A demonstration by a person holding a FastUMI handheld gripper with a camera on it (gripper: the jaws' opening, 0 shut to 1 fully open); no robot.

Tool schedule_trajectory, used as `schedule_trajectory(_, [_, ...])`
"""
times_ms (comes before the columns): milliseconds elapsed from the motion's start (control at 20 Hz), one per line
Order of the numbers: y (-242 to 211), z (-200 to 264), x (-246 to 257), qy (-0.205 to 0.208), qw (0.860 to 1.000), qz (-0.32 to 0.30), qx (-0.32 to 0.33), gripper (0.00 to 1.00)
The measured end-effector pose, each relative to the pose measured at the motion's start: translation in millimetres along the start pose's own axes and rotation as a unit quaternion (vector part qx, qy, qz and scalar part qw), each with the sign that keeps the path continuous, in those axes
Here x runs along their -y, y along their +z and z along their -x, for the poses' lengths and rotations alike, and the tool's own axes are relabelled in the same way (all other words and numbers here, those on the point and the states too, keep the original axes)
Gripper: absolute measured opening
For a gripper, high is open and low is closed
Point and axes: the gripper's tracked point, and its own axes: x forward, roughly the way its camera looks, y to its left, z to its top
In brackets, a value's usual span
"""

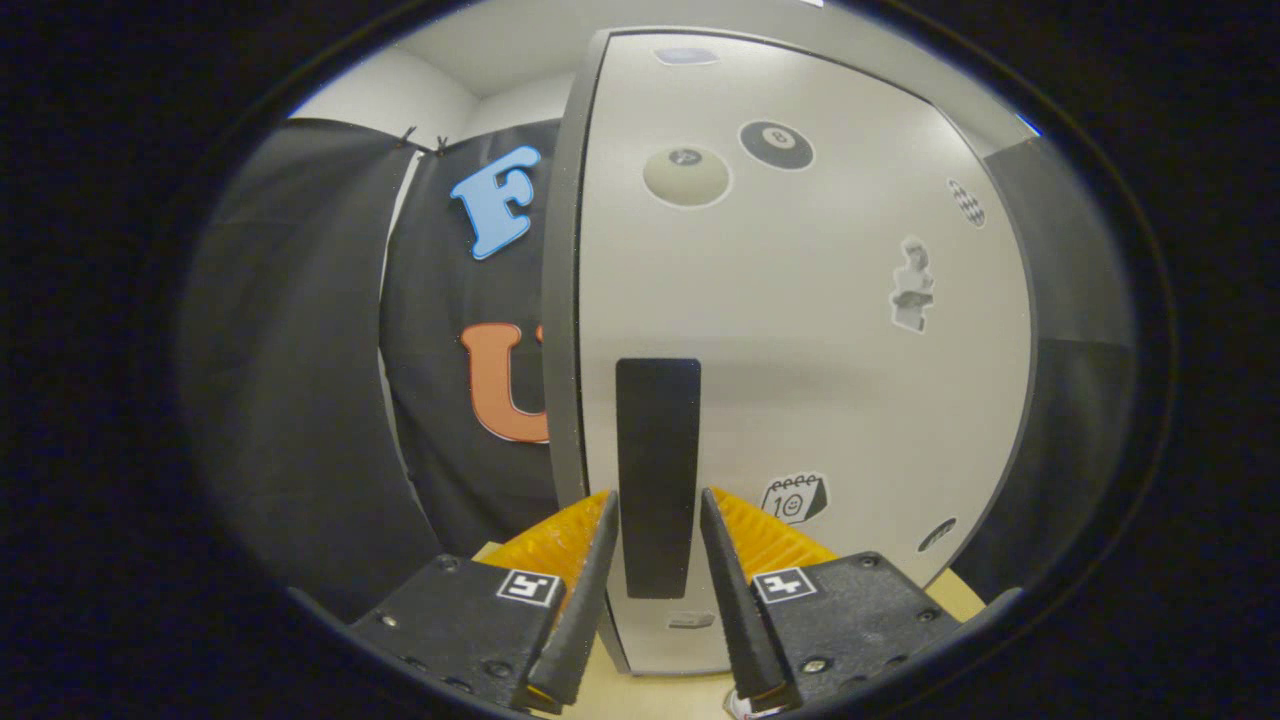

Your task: Open the shoe cabinet door, grab the shoes and put them into the shoe cabinet, then close the shoe cabinet door.

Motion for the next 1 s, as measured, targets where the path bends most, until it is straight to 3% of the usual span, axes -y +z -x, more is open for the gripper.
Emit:
schedule_trajectory(200, [3.6,-2.0,-1.0,-0.013,1.0,0.001,0.014,0.42])
schedule_trajectory(450, [3.5,3.0,0.6,0.001,1.0,0.01,0.017,0.26])
schedule_trajectory(650, [1.4,13.4,1.1,0.017,0.999,0.024,0.019,0.24])
schedule_trajectory(1000, [-2.1,44.9,3.2,0.081,0.996,0.029,0.014,0.24])
